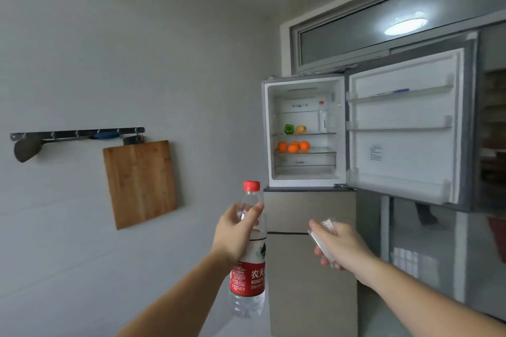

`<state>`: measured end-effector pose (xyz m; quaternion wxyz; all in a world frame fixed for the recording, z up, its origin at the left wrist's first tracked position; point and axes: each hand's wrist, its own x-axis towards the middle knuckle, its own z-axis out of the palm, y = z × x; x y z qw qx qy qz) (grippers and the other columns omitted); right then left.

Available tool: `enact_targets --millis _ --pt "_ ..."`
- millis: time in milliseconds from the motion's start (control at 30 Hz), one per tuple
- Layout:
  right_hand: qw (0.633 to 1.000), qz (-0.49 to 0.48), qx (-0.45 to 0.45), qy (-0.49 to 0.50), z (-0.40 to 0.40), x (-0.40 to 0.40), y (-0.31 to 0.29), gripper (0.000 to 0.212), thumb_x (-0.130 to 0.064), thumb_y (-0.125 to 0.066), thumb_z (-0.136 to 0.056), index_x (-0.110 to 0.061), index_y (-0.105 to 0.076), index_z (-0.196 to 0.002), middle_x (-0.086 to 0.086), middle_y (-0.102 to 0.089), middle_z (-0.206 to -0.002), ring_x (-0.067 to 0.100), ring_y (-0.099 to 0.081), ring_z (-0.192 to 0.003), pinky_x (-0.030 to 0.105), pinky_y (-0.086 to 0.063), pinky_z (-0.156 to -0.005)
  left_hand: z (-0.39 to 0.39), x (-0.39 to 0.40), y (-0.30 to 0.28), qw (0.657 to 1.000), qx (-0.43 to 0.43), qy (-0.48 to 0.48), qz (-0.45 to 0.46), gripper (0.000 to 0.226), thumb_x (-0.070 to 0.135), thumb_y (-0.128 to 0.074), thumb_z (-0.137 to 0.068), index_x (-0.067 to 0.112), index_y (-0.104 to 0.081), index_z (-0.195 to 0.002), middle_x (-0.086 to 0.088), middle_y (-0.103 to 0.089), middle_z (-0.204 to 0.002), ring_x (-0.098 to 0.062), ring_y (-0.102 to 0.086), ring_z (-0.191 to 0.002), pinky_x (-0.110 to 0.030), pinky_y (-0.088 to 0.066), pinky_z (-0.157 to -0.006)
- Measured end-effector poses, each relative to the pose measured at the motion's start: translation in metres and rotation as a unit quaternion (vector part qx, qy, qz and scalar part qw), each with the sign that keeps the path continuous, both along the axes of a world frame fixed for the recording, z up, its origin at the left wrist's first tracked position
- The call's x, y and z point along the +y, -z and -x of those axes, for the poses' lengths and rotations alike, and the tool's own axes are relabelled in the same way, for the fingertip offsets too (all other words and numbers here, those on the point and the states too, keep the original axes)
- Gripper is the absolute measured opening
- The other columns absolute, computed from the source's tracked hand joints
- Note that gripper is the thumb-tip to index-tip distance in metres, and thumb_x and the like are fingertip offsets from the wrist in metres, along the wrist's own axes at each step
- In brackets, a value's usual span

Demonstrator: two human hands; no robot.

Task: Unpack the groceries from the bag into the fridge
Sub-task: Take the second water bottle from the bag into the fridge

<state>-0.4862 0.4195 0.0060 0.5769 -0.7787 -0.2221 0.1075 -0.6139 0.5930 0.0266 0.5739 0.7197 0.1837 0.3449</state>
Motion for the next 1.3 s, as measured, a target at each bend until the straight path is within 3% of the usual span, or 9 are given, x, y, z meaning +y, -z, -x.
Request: enact_targets --millis 167,400,533,833,1167,1300 --pt "0.998 -0.024 -0.007 0.051 -0.044 -0.046 -0.002 0.035 -0.046 -0.056 -0.092 -0.012 -0.064 -0.091 0.008 -0.068 -0.068 0.019 -0.059 -0.051 0.02 -0.036 -0.042 -0.056 -0.032 -0.019 0.999 -0.015 0.041 0.0 0.031 0.043 -0.066 -0.086 0.015 -0.062 -0.098 -0.007 -0.071 -0.092 -0.022 -0.07 -0.081 -0.029 -0.052 -0.066" --pt "0.995 -0.04 -0.015 0.096 -0.087 -0.055 -0.014 0.031 -0.047 -0.055 -0.092 -0.017 -0.064 -0.09 0.009 -0.07 -0.072 0.017 -0.061 -0.051 0.021 -0.038 -0.042 -0.125 -0.047 -0.029 0.996 -0.018 0.092 0.002 0.036 0.05 -0.066 -0.083 0.018 -0.063 -0.099 -0.004 -0.072 -0.092 -0.016 -0.07 -0.08 -0.029 -0.052 -0.069" --pt "0.993 -0.028 -0.022 0.11 -0.112 -0.033 -0.018 0.031 -0.048 -0.055 -0.093 -0.019 -0.063 -0.094 0.011 -0.072 -0.077 0.016 -0.063 -0.051 0.02 -0.039 -0.041 -0.162 -0.03 -0.027 0.992 -0.02 0.124 0.012 0.04 0.051 -0.067 -0.083 0.016 -0.061 -0.101 -0.004 -0.072 -0.091 -0.02 -0.071 -0.081 -0.032 -0.056 -0.073" --pt "0.985 -0.025 -0.022 0.168 -0.176 0.063 -0.028 0.031 -0.047 -0.054 -0.093 -0.018 -0.065 -0.095 0.011 -0.073 -0.078 0.016 -0.062 -0.052 0.02 -0.039 -0.041 -0.252 0.064 -0.024 0.977 -0.037 0.206 0.031 0.04 0.052 -0.065 -0.083 0.02 -0.058 -0.105 -0.001 -0.072 -0.094 -0.014 -0.073 -0.071 -0.021 -0.051 -0.056" --pt "0.975 -0.005 -0.003 0.223 -0.269 0.113 -0.027 0.028 -0.044 -0.051 -0.095 -0.018 -0.062 -0.097 0.01 -0.073 -0.079 0.017 -0.064 -0.055 0.018 -0.04 -0.042 -0.373 0.123 -0.01 0.965 -0.022 0.26 0.035 0.042 0.056 -0.066 -0.081 0.023 -0.057 -0.106 -0.001 -0.071 -0.096 -0.018 -0.073 -0.074 -0.028 -0.055 -0.064" --pt "0.969 -0.015 0.007 0.247 -0.325 0.111 -0.022 0.026 -0.039 -0.052 -0.094 -0.016 -0.063 -0.095 0.011 -0.073 -0.079 0.018 -0.064 -0.057 0.018 -0.039 -0.041 -0.436 0.126 -0.006 0.962 -0.016 0.271 0.024 0.044 0.056 -0.064 -0.082 0.024 -0.055 -0.111 -0.001 -0.07 -0.098 -0.015 -0.072 -0.073 -0.024 -0.053 -0.06"
